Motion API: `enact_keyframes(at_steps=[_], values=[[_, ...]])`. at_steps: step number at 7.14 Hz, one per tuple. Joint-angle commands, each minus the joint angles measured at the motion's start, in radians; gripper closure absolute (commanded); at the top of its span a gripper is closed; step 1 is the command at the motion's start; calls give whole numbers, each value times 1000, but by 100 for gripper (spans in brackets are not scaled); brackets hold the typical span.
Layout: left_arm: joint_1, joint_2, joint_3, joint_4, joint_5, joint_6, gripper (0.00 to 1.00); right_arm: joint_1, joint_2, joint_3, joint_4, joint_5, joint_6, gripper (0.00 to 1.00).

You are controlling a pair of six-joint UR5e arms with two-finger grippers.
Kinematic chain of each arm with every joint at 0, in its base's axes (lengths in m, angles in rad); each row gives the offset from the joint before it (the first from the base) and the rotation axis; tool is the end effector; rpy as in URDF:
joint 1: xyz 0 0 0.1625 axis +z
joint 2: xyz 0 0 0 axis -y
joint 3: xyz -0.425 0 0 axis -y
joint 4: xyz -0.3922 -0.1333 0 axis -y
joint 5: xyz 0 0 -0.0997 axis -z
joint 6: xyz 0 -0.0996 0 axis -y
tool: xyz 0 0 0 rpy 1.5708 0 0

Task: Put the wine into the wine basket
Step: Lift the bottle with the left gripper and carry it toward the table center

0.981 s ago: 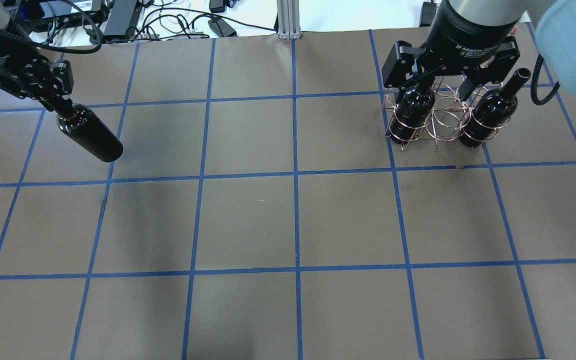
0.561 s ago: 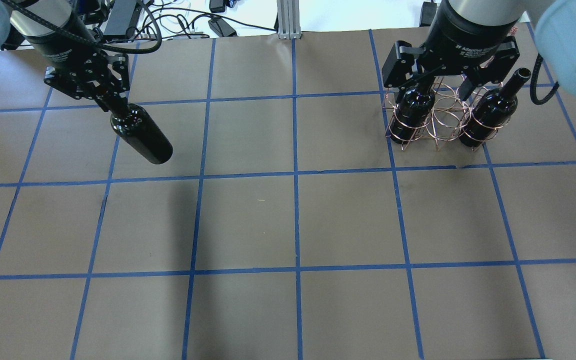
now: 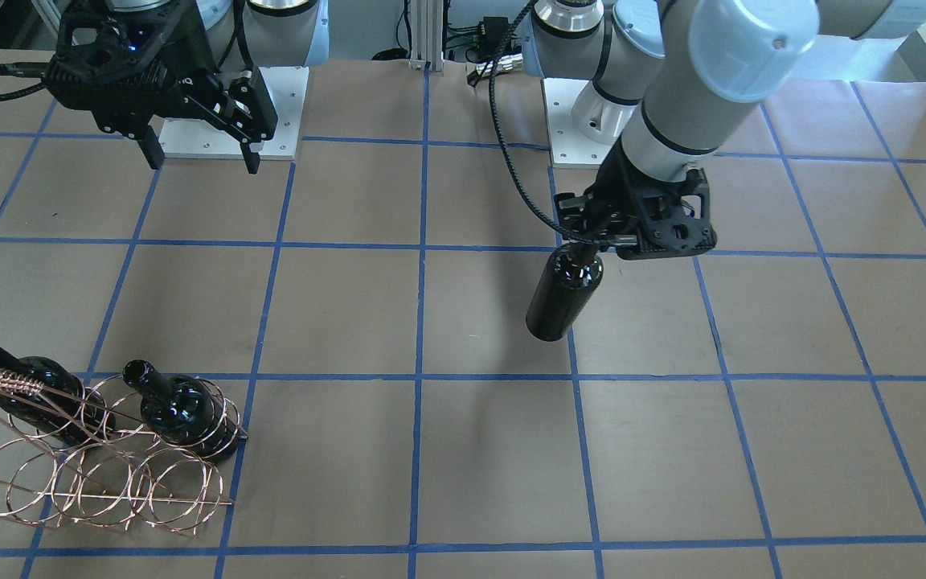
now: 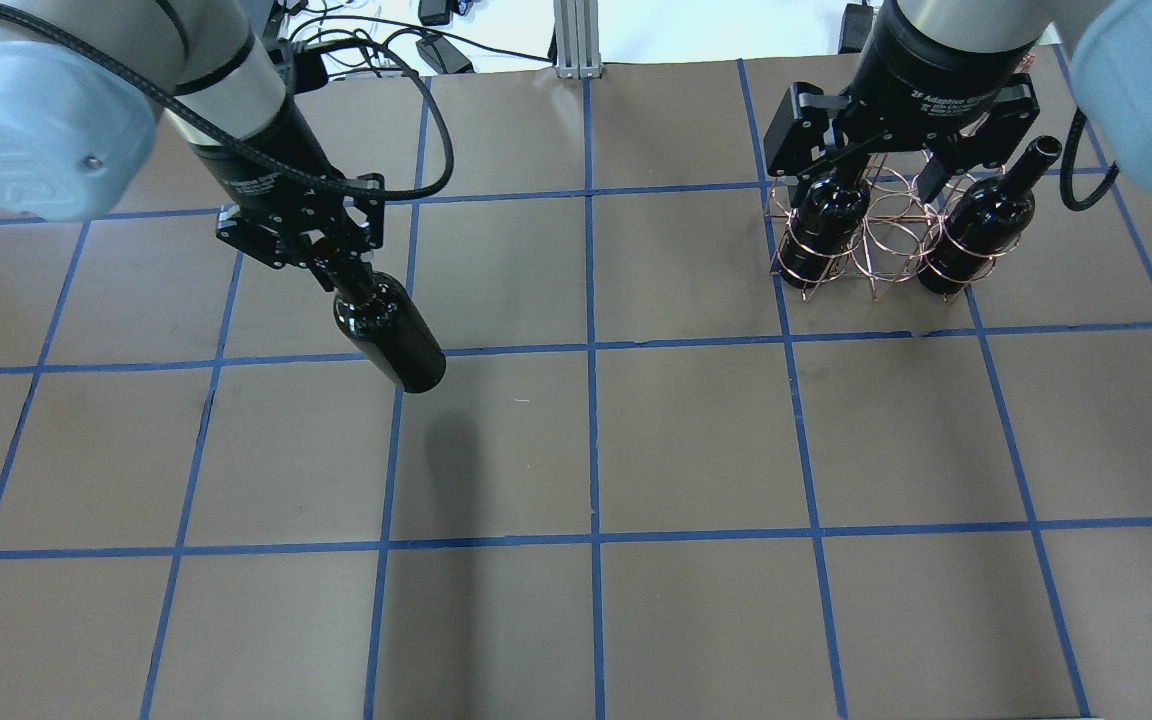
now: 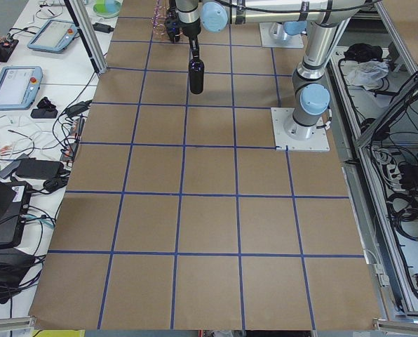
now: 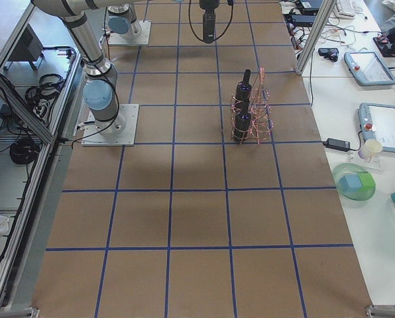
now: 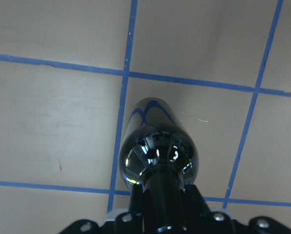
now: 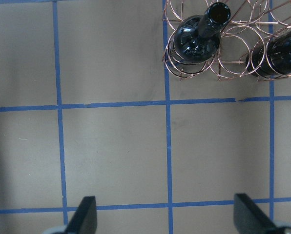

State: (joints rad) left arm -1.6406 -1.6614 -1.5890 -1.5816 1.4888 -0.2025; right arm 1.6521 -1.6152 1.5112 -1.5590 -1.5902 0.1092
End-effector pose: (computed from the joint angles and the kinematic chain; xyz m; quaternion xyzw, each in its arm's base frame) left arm -0.1771 -0.5044 0.4327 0.0686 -0.9950 -0.0647 0.0324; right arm 0.1699 -0.4674 0.5378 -0.0144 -0.9988 0.0468 0.0053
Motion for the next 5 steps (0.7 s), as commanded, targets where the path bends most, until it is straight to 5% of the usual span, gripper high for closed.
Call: enact_keyframes(at_steps=[1,5], values=[[-100,3,-42,8,-2,-67,100,0,0,9,-3,1,1,0],[-192,-5,-48,9,-59,-147,100,0,0,9,-1,1,0,0]])
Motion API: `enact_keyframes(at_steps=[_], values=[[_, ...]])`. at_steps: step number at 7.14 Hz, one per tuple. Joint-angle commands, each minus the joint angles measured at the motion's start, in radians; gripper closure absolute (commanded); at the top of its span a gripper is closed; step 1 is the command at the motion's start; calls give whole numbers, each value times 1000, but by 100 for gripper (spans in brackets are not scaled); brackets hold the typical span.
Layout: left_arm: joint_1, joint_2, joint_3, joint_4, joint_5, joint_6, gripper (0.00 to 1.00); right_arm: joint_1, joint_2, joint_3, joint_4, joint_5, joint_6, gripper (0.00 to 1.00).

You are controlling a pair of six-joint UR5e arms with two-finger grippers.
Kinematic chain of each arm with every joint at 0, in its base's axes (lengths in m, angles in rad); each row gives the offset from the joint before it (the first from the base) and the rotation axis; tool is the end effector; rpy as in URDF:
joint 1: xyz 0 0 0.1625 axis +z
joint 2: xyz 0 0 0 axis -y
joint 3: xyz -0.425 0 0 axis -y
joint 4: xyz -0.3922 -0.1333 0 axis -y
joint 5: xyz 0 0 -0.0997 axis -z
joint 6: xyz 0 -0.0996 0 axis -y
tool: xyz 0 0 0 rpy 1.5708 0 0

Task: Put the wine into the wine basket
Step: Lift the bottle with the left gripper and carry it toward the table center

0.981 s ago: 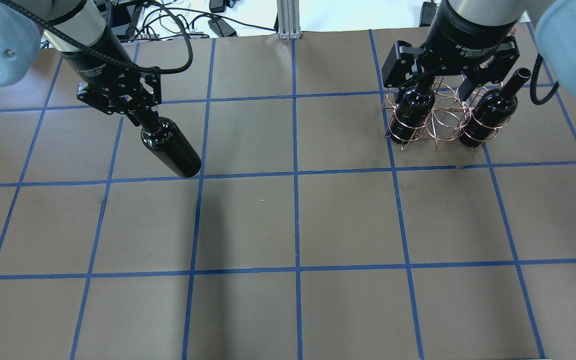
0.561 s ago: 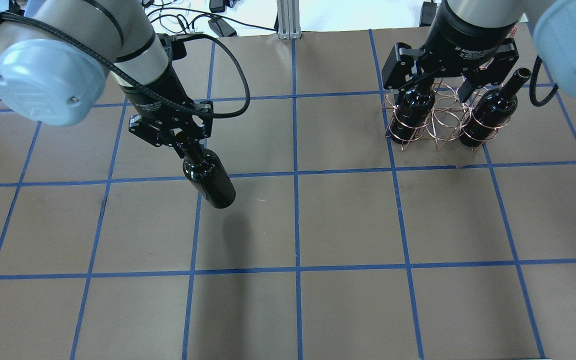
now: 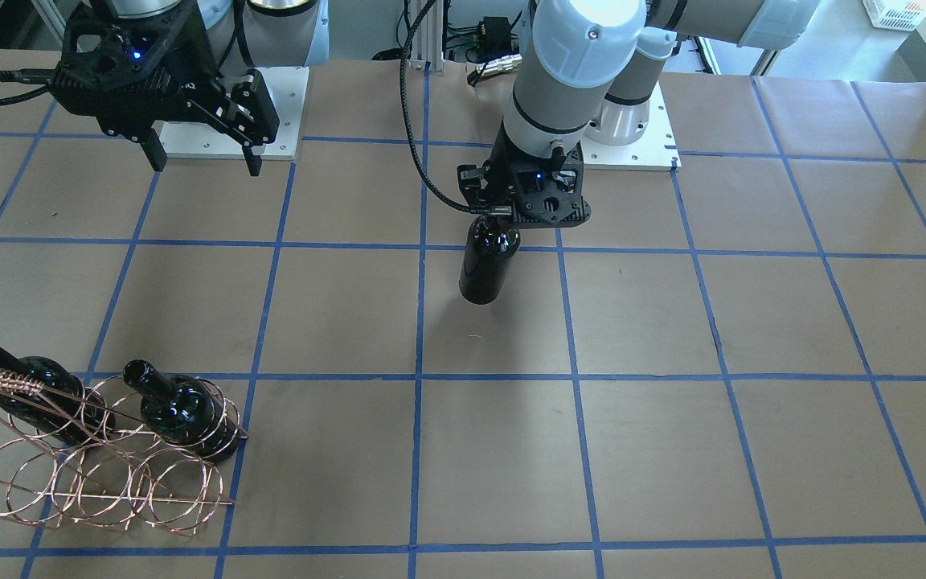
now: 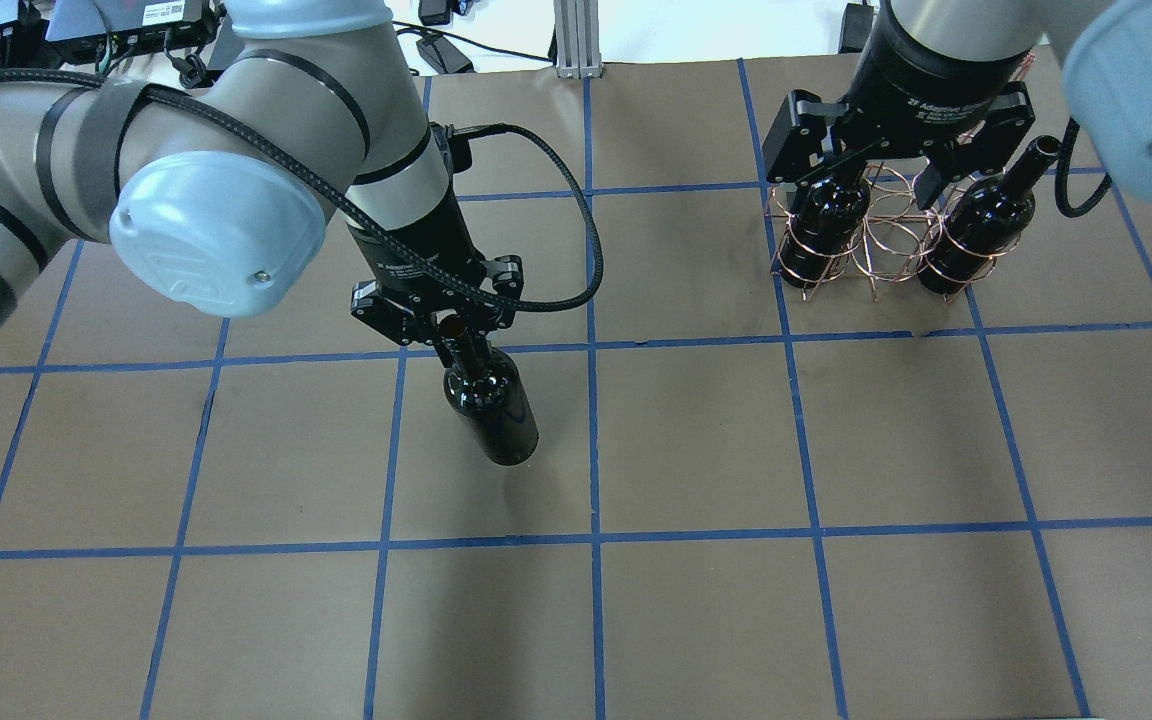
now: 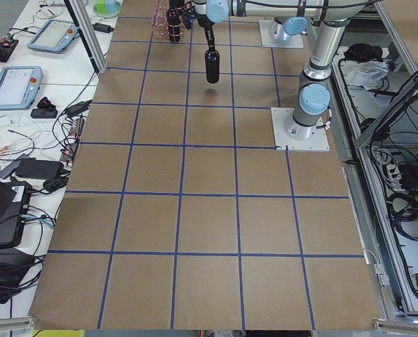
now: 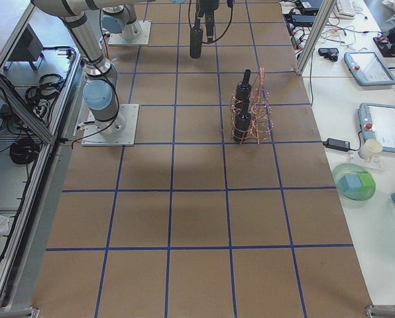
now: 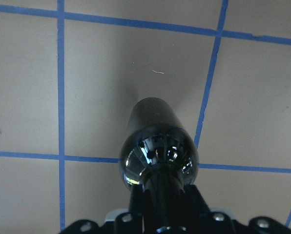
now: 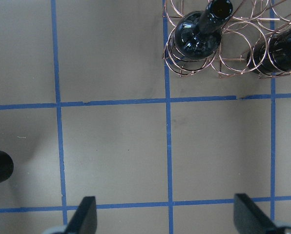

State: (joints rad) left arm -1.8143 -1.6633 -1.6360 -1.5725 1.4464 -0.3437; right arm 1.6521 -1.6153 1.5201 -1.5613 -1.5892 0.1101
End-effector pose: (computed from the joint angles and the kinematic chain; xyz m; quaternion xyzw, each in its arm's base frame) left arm -0.2642 -0.4592 0.4107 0.0548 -0.9934 -0.0940 0.0363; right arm 0.1700 -0.4671 0.5337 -0.0148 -0.9989 0.0435 0.0051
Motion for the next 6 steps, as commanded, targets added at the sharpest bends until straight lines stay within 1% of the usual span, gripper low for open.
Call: enact_keyframes(at_steps=[1,2,3,4,6], values=[[-45,-12,-2,12,-23,-14,100,0,0,0,1,0,0,0],[-59,-15,-2,23,-24,-49,100,0,0,0,1,0,0,0],[-60,-15,-21,32,-23,-57,100,0,0,0,1,0,0,0],[-62,-1,-60,70,-21,-57,100,0,0,0,1,0,0,0],[-65,0,-84,103,-14,-72,100,0,0,0,1,0,0,0]])
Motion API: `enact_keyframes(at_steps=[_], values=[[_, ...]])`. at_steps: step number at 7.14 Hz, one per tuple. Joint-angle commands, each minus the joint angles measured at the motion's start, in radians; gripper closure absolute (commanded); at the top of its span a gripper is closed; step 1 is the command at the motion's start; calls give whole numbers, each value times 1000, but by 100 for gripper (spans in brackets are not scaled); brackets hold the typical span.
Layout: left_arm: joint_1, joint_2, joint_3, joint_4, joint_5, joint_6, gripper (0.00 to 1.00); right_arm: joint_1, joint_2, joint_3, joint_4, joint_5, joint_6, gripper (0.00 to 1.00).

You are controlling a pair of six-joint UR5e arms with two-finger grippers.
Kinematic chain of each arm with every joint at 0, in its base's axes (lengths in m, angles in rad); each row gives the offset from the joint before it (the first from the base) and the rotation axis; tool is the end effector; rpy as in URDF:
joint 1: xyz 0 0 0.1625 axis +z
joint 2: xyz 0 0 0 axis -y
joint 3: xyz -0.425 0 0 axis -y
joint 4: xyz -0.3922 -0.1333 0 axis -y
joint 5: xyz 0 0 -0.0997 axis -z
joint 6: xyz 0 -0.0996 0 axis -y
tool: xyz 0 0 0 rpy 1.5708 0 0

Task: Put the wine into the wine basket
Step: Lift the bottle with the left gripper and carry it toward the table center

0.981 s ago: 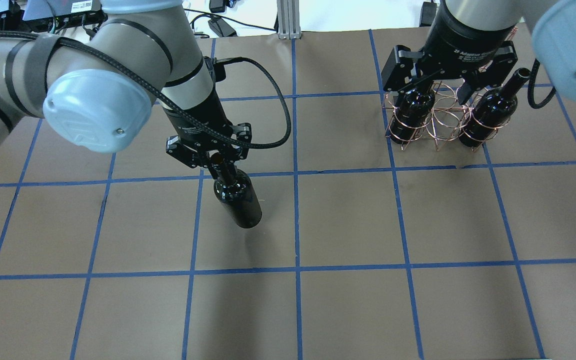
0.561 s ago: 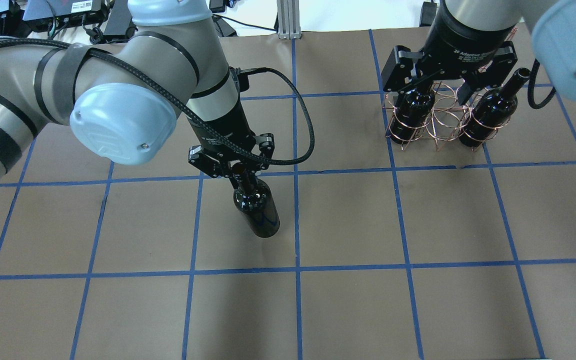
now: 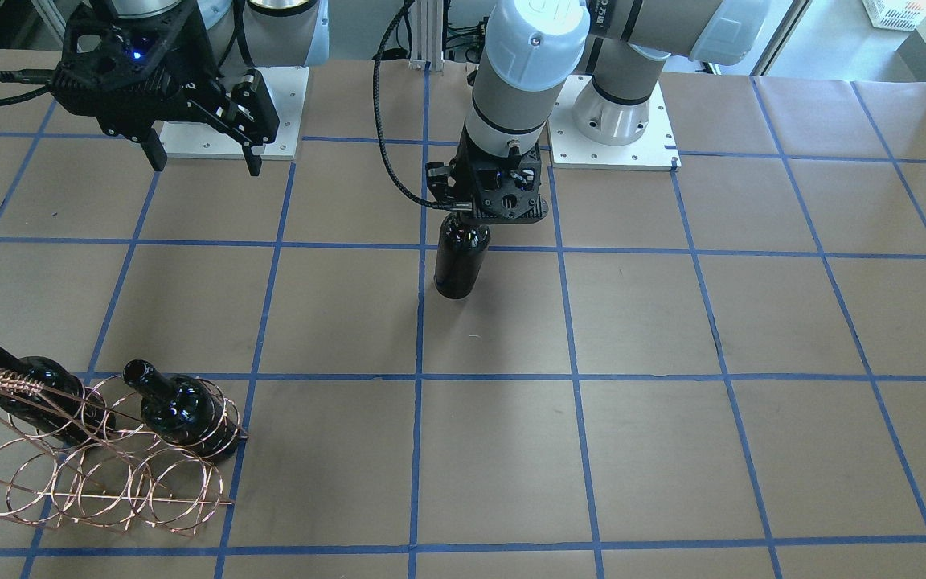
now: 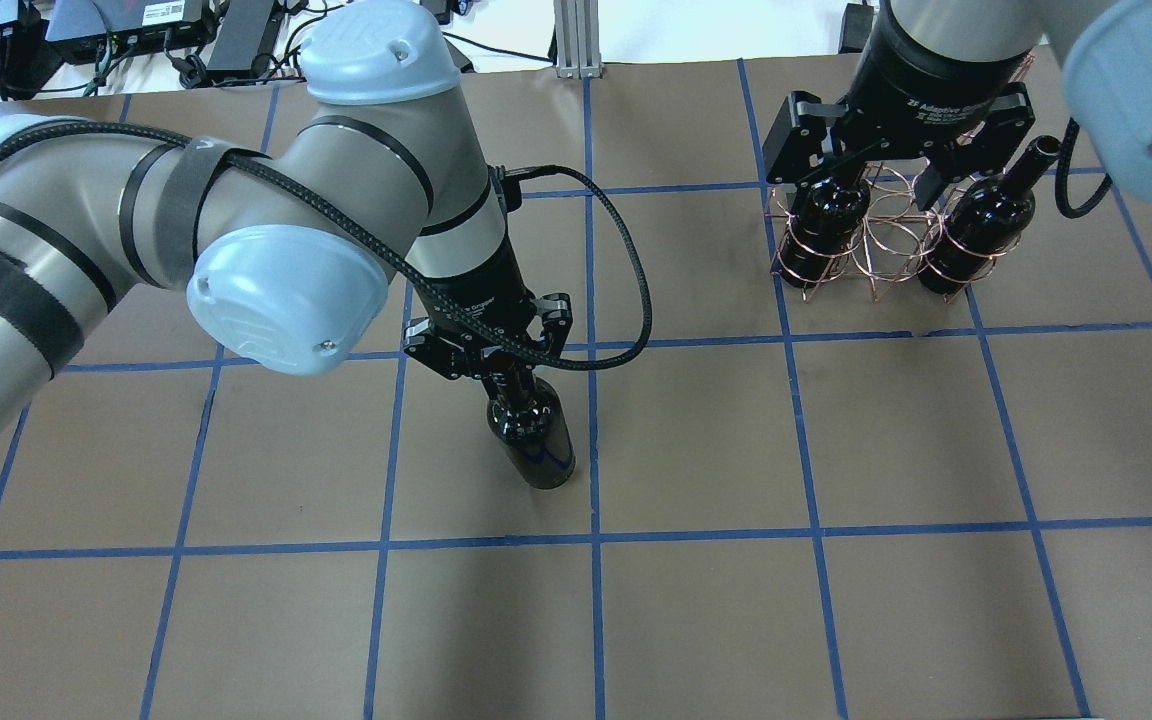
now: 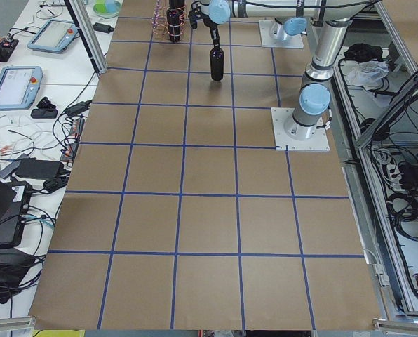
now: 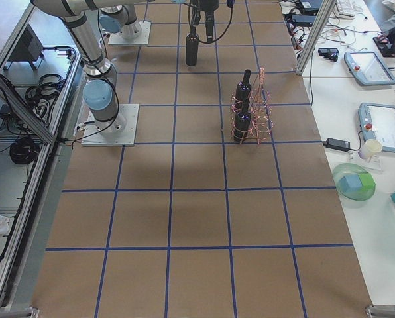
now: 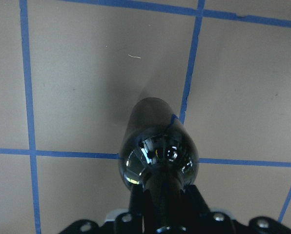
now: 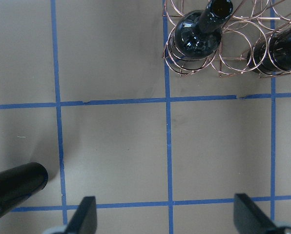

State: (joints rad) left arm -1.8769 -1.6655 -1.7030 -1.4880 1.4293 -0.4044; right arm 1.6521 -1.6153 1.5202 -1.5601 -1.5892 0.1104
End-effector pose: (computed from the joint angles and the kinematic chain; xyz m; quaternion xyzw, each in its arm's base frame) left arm -0.2932 -0.4389 0.3855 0.0540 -0.9935 -0.0919 0.0411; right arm 0.1700 -0.4670 0.5335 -0.0149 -0.9990 0.0429 0.0051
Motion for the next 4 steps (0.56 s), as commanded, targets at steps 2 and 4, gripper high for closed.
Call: enact_keyframes(at_steps=[2,4], values=[[-53,0,-12,25,5,-36,100,0,-1,8,0,0,0,0],[-62,0,-20,23,11,-39,100,0,-6,21,-11,0,5,0]])
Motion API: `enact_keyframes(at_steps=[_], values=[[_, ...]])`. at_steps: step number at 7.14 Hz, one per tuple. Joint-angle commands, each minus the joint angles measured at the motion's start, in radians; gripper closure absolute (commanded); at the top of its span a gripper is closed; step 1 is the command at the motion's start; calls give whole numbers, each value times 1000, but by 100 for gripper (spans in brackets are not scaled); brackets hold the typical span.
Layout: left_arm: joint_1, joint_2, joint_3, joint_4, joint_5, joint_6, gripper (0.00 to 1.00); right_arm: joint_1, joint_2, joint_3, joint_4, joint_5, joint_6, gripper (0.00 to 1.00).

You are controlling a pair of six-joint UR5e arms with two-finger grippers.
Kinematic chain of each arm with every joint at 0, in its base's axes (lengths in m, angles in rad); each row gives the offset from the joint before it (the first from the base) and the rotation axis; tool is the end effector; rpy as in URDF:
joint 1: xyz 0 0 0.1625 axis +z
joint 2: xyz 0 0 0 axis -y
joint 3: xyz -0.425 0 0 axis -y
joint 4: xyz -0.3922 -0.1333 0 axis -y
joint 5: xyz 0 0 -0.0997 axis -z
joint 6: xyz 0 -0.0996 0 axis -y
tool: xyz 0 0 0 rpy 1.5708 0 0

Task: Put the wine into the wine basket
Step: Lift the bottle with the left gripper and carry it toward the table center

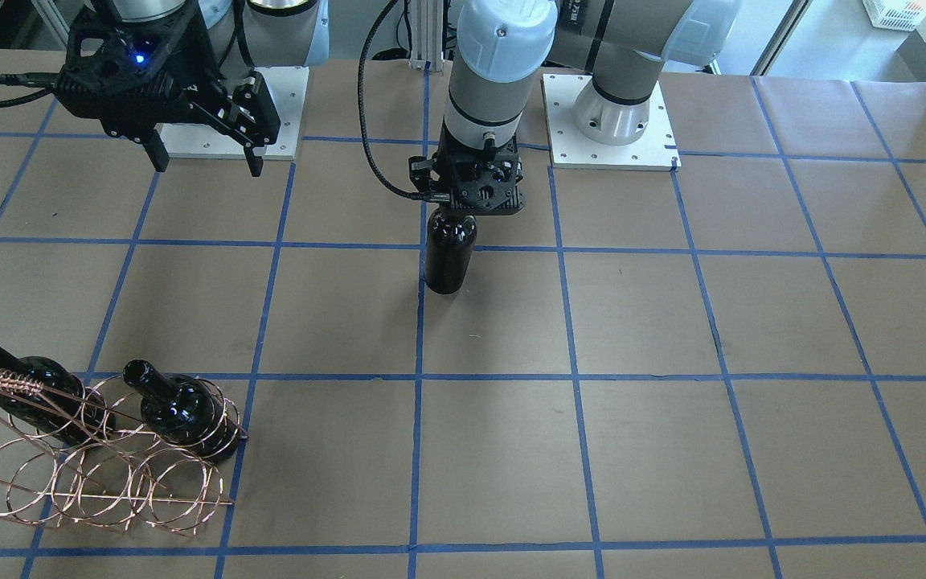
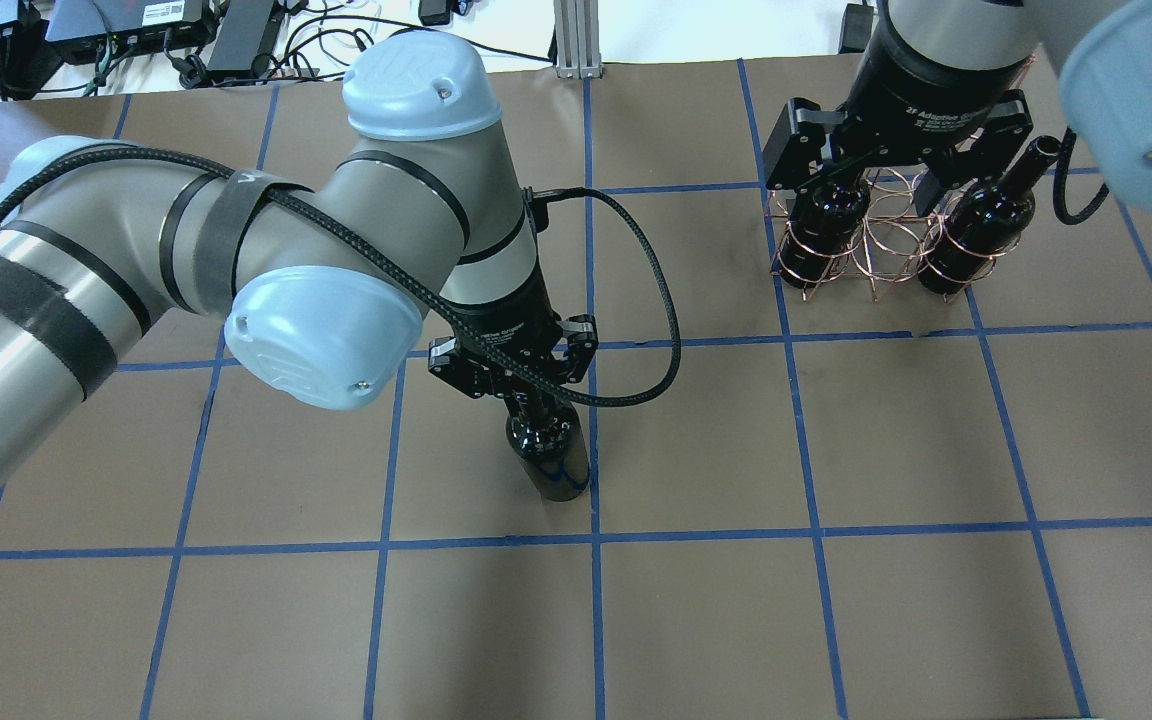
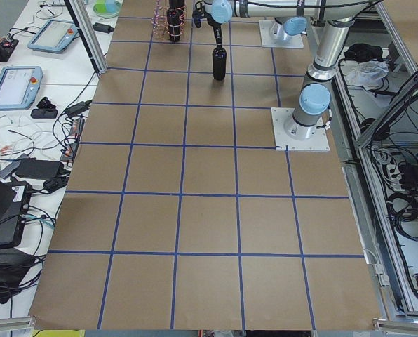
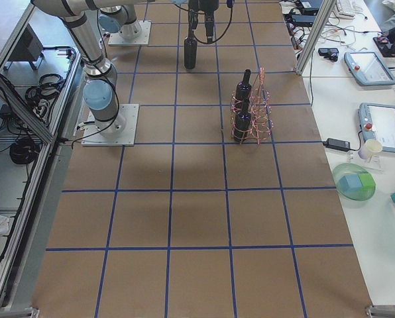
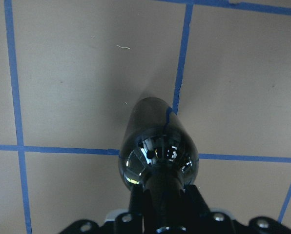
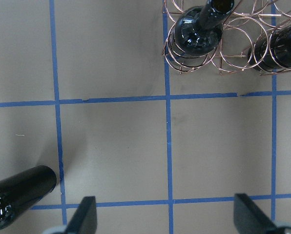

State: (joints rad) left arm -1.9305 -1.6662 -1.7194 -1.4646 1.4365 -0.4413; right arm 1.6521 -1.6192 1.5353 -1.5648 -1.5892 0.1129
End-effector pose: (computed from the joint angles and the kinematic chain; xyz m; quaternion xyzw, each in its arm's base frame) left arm -0.3155 -0.4222 0.3794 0.0452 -0.9944 -0.0894 0.0349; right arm 0.1698 -0.4652 0.5283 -0.0161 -0.9991 0.0397 0.0054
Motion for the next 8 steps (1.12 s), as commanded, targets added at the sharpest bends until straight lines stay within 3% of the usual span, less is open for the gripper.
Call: enact_keyframes(at_steps=[1,6,7,8], values=[[-8,2,-6,-2,2,-2,100,0,-2,8,-7,0,1,0],[-8,-4,-6,-11,-1,-17,100,0,1,9,-11,-3,7,0],[-8,-4,-8,-11,-1,-19,57,0,1,9,-11,-6,4,0],[-8,-1,-6,-11,1,-17,27,0,1,9,-11,-6,2,0]])
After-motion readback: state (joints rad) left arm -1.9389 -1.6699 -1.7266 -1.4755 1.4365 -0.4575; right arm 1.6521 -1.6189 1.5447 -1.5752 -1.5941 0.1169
